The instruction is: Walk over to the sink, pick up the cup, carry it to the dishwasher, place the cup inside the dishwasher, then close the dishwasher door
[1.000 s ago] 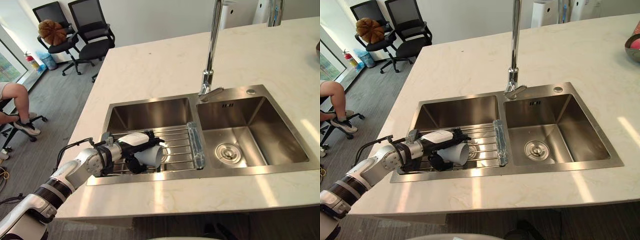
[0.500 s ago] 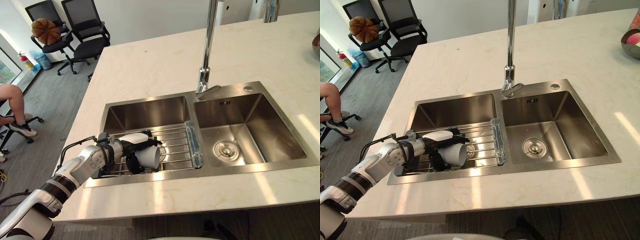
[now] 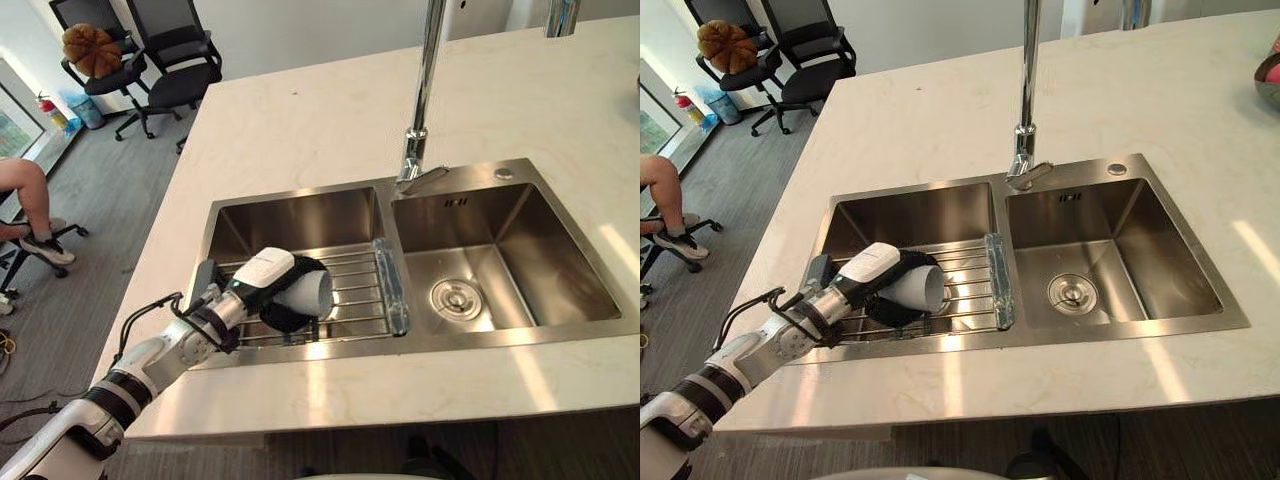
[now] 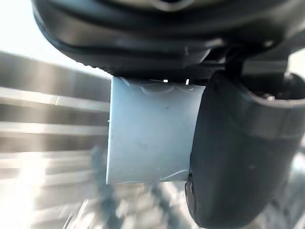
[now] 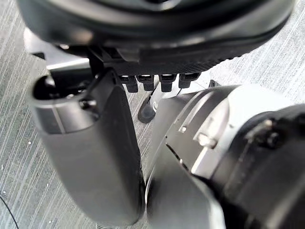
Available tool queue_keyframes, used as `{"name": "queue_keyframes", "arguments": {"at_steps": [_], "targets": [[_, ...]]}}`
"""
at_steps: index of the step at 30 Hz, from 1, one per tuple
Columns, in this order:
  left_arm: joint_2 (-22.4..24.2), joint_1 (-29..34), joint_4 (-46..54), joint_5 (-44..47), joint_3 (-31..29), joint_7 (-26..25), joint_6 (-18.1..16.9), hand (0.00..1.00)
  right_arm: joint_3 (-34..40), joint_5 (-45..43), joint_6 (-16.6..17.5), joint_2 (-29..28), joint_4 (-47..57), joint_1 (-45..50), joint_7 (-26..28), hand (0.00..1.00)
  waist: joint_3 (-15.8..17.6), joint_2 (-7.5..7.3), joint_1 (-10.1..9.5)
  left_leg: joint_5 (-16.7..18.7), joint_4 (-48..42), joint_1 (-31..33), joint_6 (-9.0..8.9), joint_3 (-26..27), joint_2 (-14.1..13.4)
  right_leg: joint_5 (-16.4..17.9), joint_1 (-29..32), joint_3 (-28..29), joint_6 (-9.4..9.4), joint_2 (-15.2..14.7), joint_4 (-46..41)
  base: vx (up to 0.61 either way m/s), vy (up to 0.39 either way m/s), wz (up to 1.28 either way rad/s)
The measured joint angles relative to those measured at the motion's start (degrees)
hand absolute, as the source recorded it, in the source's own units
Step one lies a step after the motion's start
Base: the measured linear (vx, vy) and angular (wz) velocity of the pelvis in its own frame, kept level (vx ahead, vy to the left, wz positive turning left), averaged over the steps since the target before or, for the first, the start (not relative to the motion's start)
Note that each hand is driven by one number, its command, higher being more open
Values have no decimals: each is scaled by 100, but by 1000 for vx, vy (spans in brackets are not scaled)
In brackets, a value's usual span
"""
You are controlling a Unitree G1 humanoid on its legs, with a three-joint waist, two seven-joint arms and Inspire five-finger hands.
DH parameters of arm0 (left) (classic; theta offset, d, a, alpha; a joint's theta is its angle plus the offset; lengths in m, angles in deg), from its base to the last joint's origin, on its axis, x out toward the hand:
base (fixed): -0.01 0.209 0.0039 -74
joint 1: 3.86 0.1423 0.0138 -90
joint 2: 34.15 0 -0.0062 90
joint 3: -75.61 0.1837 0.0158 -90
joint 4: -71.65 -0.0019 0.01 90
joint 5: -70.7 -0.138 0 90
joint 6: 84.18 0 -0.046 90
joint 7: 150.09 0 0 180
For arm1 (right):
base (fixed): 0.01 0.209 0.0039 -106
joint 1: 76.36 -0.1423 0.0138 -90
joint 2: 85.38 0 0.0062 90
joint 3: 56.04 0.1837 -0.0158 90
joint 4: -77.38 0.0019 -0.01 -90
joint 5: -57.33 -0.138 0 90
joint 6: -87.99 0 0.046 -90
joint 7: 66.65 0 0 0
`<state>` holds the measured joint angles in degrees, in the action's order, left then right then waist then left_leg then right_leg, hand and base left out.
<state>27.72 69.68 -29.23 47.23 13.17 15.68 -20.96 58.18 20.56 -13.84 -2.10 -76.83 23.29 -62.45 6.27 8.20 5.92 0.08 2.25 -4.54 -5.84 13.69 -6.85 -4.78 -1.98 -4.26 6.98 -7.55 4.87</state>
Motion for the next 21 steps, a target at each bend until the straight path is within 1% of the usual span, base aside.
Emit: {"name": "queue_keyframes", "arguments": {"at_steps": [1,2,3,4,5,6,7,8,9,10,11,13,14,15,16,18,20,21], "targets": [[110,172,414,122,-449,-203,-12,0,67,22,-3,-15,-3,7,28,100,23,-34,-41,-1,-21,6,1,-53,-1,0,-35,-50,0,-4,0,-21,-9,17],[185,262,629,228,-676,-297,-17,0,83,41,-5,-17,-5,10,40,100,33,-50,-57,-1,-34,7,1,-82,-1,0,-55,-81,0,-7,0,-43,-18,24],[368,416,1049,476,-1117,-444,-14,0,139,86,-5,-23,-8,21,72,100,39,-69,-99,-2,-52,11,3,-158,1,2,-98,-157,1,-12,0,-66,-20,27],[560,499,1393,699,-1496,-477,10,0,207,122,3,-33,-20,43,113,100,32,-87,-162,0,-75,27,4,-219,8,22,-114,-218,11,-26,1,-70,-20,27],[695,541,1627,861,-1743,-503,15,0,275,179,8,-36,-51,39,149,100,31,-90,-231,5,-98,46,6,-244,8,29,-120,-241,8,-31,2,-68,-18,25],[879,629,1981,1101,-2118,-598,18,0,328,251,13,-37,-64,39,187,100,33,-97,-335,3,-128,85,8,-304,11,30,-136,-293,6,-36,1,-51,-21,29],[1079,749,2281,1331,-2496,-620,18,0,418,274,14,-52,-98,36,218,100,30,-113,-391,-2,-164,125,12,-400,15,38,-189,-389,2,-42,-1,-36,-22,32],[1188,827,2410,1438,-2673,-641,19,0,462,290,15,-62,-119,35,225,100,21,-125,-416,-3,-185,145,14,-454,18,46,-204,-437,1,-44,-1,-32,-23,42],[1416,966,2588,1659,-2991,-653,19,0,510,327,25,-77,-189,48,225,100,-12,-150,-474,-4,-216,178,14,-562,23,70,-243,-545,-3,-49,-1,-23,-22,41],[1627,1111,2710,1814,-3291,-665,18,0,557,365,42,-94,-267,69,224,100,-31,-174,-571,-5,-234,184,13,-639,23,93,-291,-620,-6,-49,-1,-33,-25,40],[1724,1182,2737,1882,-3432,-671,15,0,590,426,50,-108,-285,87,225,100,-38,-185,-626,-6,-240,185,12,-682,24,103,-320,-667,-8,-49,-1,-29,-25,35],[2022,1469,2782,2377,-3872,-683,32,0,687,534,77,-203,-331,159,224,100,-81,-257,-775,-23,-257,220,5,-878,39,148,-420,-868,-10,-52,-1,-30,-25,43],[2092,1547,2801,2525,-3953,-687,41,0,687,555,81,-228,-355,176,224,100,-106,-283,-818,-28,-257,236,4,-923,41,156,-430,-913,-10,-51,-2,-23,-22,42],[2226,1661,2827,2761,-4091,-689,60,0,689,603,80,-281,-378,199,217,100,-150,-331,-906,-43,-260,268,3,-1010,48,171,-454,-1004,-10,-50,-3,-16,-17,31],[2300,1698,2827,2846,-4152,-688,75,0,690,654,80,-307,-380,214,216,100,-167,-373,-945,-55,-261,294,4,-1075,58,180,-472,-1061,-9,-53,-4,-16,-20,50],[2514,1853,2827,3104,-4347,-625,197,0,684,676,73,-393,-426,226,175,100,-252,-564,-1034,-116,-261,391,14,-1325,111,221,-529,-1298,-4,-76,-8,-24,-17,54],[2550,1962,2827,3235,-4436,-529,267,0,683,672,75,-434,-443,225,98,100,-293,-633,-1125,-132,-248,396,27,-1414,144,245,-575,-1386,6,-100,-17,-19,-3,29],[2560,1995,2827,3271,-4461,-474,282,0,682,669,76,-442,-452,225,66,100,-302,-648,-1136,-136,-244,395,32,-1443,160,252,-593,-1418,14,-112,-19,-17,3,24]]}}
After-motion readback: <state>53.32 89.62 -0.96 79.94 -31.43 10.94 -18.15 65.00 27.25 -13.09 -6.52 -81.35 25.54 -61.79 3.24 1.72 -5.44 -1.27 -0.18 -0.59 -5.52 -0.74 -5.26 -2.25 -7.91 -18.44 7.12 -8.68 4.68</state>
